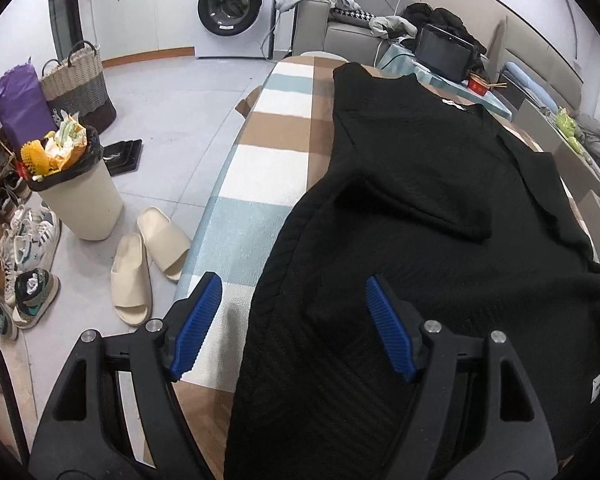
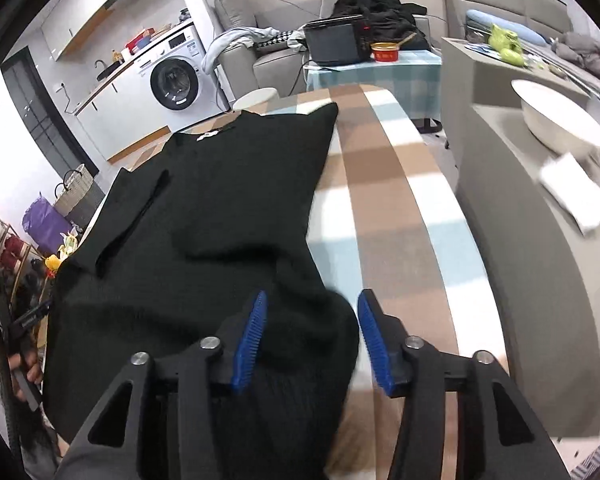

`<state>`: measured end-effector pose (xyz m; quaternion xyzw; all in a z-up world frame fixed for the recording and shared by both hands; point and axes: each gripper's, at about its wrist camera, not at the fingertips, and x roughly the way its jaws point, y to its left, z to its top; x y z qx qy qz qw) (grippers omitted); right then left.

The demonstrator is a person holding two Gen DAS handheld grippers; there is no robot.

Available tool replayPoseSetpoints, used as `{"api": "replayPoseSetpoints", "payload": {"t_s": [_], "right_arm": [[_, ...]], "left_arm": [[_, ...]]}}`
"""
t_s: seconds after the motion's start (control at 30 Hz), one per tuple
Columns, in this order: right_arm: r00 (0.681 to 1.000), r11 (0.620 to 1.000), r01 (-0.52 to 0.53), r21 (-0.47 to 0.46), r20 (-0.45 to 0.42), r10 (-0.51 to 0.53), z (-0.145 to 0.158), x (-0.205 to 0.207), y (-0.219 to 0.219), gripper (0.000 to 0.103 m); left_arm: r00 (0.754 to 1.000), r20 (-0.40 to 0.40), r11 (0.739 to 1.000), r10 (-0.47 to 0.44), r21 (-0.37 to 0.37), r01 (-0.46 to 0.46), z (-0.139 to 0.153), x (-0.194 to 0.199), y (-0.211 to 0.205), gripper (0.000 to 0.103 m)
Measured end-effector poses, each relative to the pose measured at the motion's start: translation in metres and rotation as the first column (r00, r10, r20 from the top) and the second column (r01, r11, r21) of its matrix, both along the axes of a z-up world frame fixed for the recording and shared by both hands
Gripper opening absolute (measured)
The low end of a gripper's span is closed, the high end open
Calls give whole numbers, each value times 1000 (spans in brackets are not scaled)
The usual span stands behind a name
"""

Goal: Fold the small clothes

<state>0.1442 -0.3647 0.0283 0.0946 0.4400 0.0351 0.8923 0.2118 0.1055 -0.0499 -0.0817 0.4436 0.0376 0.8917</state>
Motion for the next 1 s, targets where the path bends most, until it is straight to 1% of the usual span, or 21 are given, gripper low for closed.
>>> {"api": "replayPoseSetpoints", "payload": {"t_s": [0.1,0.17,0.2,0.23,0.27,0.33,0.37,0.4,0.43,0.47,0.53,0.6,0.67,0.73,0.77,0.8,0.83,0.87,0.93,0.97,1.0], "right_arm": [[999,1000,-24,-12,-35,23,-10,29,13,50],[996,999,-42,-27,-78,40,-25,49,23,50],[995,998,-47,-40,-93,43,-30,55,26,50],[993,997,-58,-55,-102,52,-35,60,31,50],[991,995,-73,-75,-114,64,-41,65,36,50],[990,990,-96,-104,-116,83,-46,70,41,36],[990,985,-102,-142,-110,87,-46,72,43,19],[991,981,-100,-165,-104,83,-47,74,43,13],[992,984,-96,-149,-98,82,-46,76,40,12],[995,989,-75,-128,-75,65,-45,78,34,10],[999,992,-16,-124,-31,12,-40,81,25,9],[997,992,72,-106,8,-71,-34,88,10,10],[995,990,102,-96,-3,-103,-33,99,0,11],[993,993,107,-48,-42,-109,-33,105,-6,16],[993,994,105,-42,-44,-107,-32,102,-6,26],[995,994,94,-49,-41,-96,-29,96,-5,41],[996,995,83,-49,-20,-84,-24,86,-4,47],[997,997,71,-42,-3,-71,-20,77,-4,51],[999,998,48,-39,14,-48,-14,56,-3,52],[999,998,45,-35,16,-45,-13,44,-4,55],[999,999,41,-26,19,-41,-12,30,-3,61]], "left_arm": [[1000,-3,1000,-11,-19,11,-4,8,-1,72],[1000,-2,1000,-18,-23,18,-6,11,-2,69],[1000,-6,999,-24,-21,24,-7,13,-4,62],[999,-10,999,-32,-21,32,-8,15,-6,49],[999,-16,999,-39,-17,39,-9,17,-8,42],[998,-8,998,-61,-11,61,-10,20,-12,16],[997,-7,997,-74,-10,74,-11,21,-14,13],[997,-6,997,-81,-7,81,-11,23,-15,11],[997,-4,997,-80,-6,80,-12,24,-16,9],[997,-7,997,-79,-9,79,-13,27,-16,9],[997,-6,997,-80,-17,80,-13,32,-17,9],[996,-4,996,-89,-21,89,-13,39,-20,9],[996,-2,996,-88,-19,88,-13,46,-21,9],[997,-6,997,-74,-32,74,-13,47,-20,10],[998,-5,997,-69,-39,69,-12,46,-19,11],[998,-2,997,-65,-44,65,-11,43,-18,16],[998,-4,997,-59,-43,58,-10,39,-16,24],[999,-5,998,-49,-41,49,-9,34,-14,28],[999,5,999,-35,-39,35,-6,21,-10,40],[999,11,999,-30,-39,30,-5,14,-8,42],[1000,14,999,-28,-40,28,-4,6,-7,45]]}}
